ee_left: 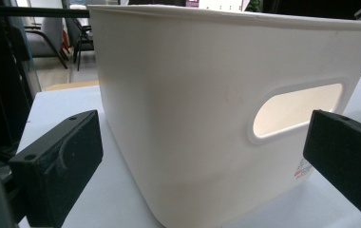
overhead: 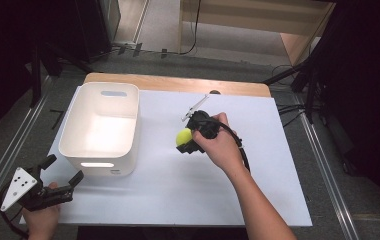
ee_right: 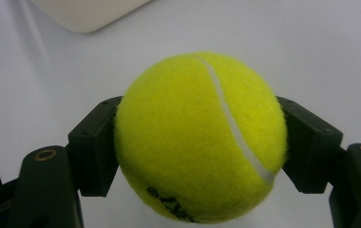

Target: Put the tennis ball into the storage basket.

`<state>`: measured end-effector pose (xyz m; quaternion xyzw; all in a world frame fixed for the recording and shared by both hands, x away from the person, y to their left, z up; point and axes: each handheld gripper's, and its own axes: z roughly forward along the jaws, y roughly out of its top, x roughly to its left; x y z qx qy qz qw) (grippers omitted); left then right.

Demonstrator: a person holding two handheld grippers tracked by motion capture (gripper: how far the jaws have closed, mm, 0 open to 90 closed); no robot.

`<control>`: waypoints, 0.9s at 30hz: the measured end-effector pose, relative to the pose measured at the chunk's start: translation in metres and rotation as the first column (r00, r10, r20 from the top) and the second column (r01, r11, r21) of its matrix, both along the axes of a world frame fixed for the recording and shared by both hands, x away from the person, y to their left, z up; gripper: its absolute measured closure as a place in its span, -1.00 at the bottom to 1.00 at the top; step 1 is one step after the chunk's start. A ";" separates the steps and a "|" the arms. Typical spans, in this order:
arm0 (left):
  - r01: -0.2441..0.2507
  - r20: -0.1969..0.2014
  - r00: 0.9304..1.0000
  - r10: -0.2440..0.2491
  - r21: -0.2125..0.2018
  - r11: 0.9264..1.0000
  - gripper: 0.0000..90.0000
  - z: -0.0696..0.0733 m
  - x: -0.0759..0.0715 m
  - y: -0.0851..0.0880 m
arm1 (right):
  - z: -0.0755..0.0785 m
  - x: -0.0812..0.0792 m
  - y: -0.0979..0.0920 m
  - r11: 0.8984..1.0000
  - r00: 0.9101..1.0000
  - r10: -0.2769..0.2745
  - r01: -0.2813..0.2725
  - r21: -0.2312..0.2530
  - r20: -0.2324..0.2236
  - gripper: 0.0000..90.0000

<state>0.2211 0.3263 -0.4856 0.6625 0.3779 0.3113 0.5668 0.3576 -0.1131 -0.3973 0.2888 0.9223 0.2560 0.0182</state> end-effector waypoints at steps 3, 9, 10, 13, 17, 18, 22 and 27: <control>0.000 0.000 1.000 0.000 -0.001 1.000 -1.00 0.000 0.000 0.000 | 0.004 0.000 0.007 1.000 1.000 0.012 -0.012 0.008 0.002 -0.47; 0.001 0.000 1.000 -0.001 -0.001 1.000 -1.00 0.000 0.000 0.000 | 0.008 0.002 0.014 0.999 0.999 0.034 -0.034 0.007 0.005 -0.47; 0.000 0.000 1.000 0.000 -0.001 1.000 -1.00 0.000 0.000 0.000 | 0.009 0.002 0.016 0.999 0.999 0.035 -0.035 0.005 0.004 -0.47; 0.001 0.000 1.000 -0.001 0.000 1.000 -1.00 0.000 0.000 0.000 | 0.014 0.003 0.021 0.999 0.999 0.050 -0.050 0.003 0.010 -0.47; 0.002 0.000 1.000 -0.002 0.001 1.000 -1.00 0.000 0.000 0.000 | 0.020 0.003 0.028 0.998 0.998 0.067 -0.067 0.006 0.021 -0.47; 0.001 -0.001 1.000 -0.001 0.000 1.000 -1.00 0.000 0.000 0.000 | 0.022 0.003 0.030 0.998 0.997 0.069 -0.070 0.007 0.022 -0.47; 0.001 0.000 1.000 -0.001 -0.001 1.000 -1.00 0.000 0.000 0.000 | 0.025 0.004 0.037 0.997 0.996 0.082 -0.082 0.012 0.027 -0.47; 0.001 0.000 1.000 -0.001 0.000 1.000 -1.00 0.000 0.000 0.000 | 0.029 0.005 0.045 0.995 0.995 0.098 -0.098 0.018 0.029 -0.47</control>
